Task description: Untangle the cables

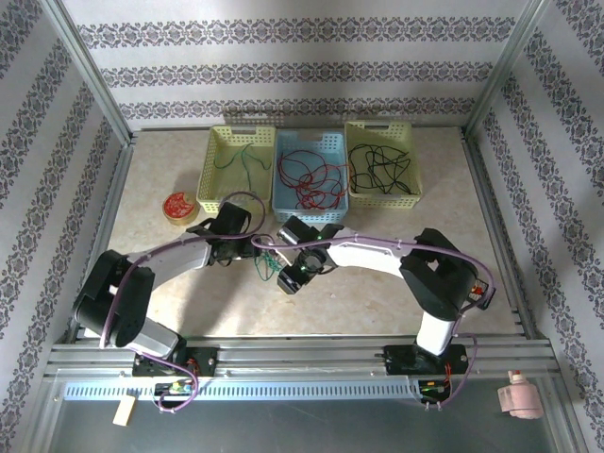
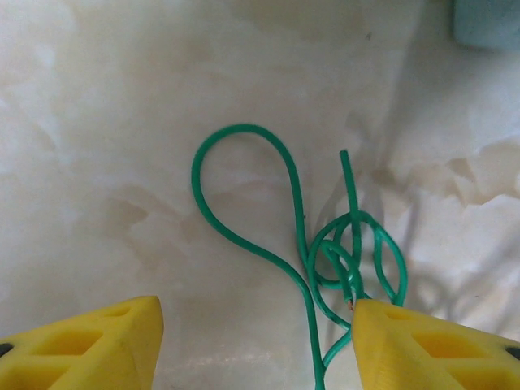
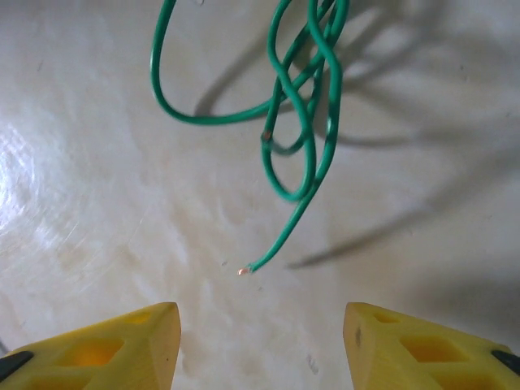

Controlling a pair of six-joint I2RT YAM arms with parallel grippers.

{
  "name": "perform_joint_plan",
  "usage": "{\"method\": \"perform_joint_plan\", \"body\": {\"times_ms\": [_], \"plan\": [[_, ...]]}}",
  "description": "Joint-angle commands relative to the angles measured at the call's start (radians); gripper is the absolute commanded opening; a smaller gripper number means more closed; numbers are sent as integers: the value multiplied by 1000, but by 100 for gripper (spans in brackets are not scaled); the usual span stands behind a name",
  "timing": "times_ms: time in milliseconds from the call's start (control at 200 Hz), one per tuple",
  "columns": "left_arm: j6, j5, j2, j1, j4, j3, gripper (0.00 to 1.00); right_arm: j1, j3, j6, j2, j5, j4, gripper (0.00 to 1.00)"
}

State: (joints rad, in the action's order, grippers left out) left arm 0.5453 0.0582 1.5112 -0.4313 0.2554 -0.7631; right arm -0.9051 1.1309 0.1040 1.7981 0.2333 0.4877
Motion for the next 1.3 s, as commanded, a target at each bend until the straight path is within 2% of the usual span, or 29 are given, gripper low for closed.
{"method": "perform_joint_plan", "body": {"times_ms": [0,120,180,210,330,645,795,935,1080,1295], "plan": [[-9,26,32,-12,-25,-12,61,8,47,-19,46,25,-35,52],[-3,12,58,-17,-19,-18,60,8,52,-17,89,24,-45,47],[-7,2,63,-17,-15,-21,58,8,47,-12,99,12,-56,40],[-10,-1,66,-17,-12,-21,57,9,41,-7,101,-2,-64,35],[-11,-4,82,-17,-7,-22,54,28,2,29,79,-67,-101,0],[-12,-63,141,-17,15,-20,50,74,-133,88,-127,-210,-162,0],[-20,-56,142,-17,9,-17,49,96,-166,108,-179,-176,-182,0],[-40,61,27,-14,-110,39,52,107,-178,114,-173,-119,-197,0],[-44,293,-92,-8,-255,91,72,117,-179,109,-175,-3,-228,0],[13,467,-145,41,-271,107,78,135,-166,87,-184,246,-243,0]]}}
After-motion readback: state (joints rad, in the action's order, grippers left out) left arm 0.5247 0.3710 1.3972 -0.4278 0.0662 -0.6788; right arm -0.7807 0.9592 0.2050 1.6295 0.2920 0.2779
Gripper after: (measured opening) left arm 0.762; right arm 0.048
